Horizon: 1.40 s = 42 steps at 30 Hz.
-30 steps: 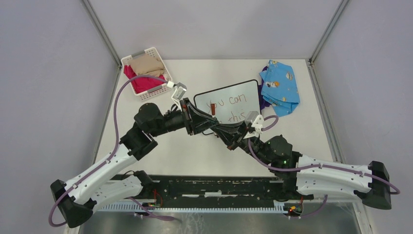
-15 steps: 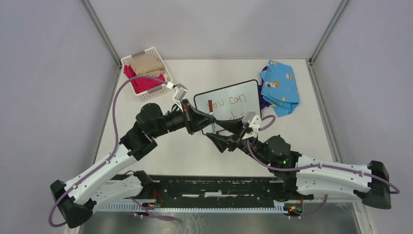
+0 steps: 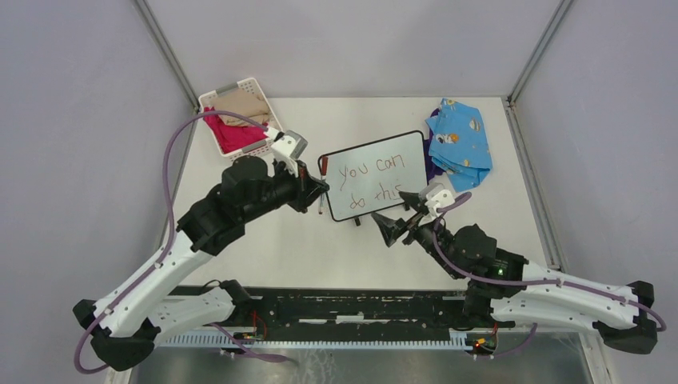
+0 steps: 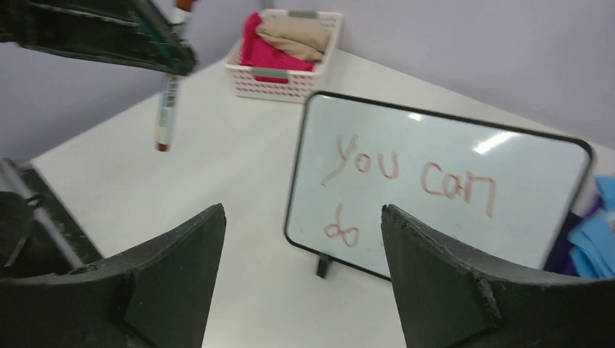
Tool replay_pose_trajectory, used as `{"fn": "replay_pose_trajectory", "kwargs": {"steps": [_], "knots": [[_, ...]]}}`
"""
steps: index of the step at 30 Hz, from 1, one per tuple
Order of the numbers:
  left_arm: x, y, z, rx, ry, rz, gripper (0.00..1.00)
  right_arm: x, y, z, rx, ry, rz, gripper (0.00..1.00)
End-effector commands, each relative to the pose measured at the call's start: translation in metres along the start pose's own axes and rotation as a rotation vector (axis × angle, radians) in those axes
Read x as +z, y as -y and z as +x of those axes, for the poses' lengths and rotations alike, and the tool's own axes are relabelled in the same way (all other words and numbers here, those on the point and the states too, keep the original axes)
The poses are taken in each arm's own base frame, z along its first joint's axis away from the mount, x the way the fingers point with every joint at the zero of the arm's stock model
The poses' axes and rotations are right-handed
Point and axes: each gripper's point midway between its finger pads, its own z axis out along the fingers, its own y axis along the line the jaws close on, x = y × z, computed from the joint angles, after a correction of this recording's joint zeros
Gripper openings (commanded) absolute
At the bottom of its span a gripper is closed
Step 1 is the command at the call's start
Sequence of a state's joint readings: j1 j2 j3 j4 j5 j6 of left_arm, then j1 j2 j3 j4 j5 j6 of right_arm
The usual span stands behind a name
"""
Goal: Write a sentence on the whiteboard
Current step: Place the whiteboard marker at the center of the board.
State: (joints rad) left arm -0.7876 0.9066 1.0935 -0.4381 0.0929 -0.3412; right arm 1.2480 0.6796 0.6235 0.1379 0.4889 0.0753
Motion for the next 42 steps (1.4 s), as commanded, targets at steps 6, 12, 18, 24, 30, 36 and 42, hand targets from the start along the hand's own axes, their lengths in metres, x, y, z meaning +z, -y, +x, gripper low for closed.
{"fn": "replay_pose_trajectory", "kwargs": {"steps": [6,12,18,24,30,36,42], "knots": [[0.001,-0.054,0.085,0.488,-0.406,-0.224,0.02,-0.056,0.098,0.026,-0.033,-0.085,0.471,0.82],[0.023,-0.059,0.122,0.7,-0.527,-0.22,0.02,-0.076,0.117,0.028,0.022,-0.025,0.552,0.81],[0.054,-0.044,0.173,0.848,-0.628,-0.02,0.02,-0.084,0.124,0.034,0.039,-0.005,0.569,0.81],[0.077,-0.047,0.226,0.92,-0.778,0.059,0.02,-0.088,0.126,0.032,0.035,-0.001,0.576,0.81],[0.071,-0.064,0.265,0.975,-0.908,0.047,0.02,-0.096,0.134,0.03,0.024,0.004,0.607,0.81],[0.066,-0.085,0.277,1.016,-0.933,-0.021,0.02,-0.095,0.135,0.028,0.017,0.017,0.615,0.81],[0.068,-0.102,0.28,1.088,-0.949,-0.116,0.02,-0.091,0.132,0.027,-0.004,0.003,0.607,0.81]]}}
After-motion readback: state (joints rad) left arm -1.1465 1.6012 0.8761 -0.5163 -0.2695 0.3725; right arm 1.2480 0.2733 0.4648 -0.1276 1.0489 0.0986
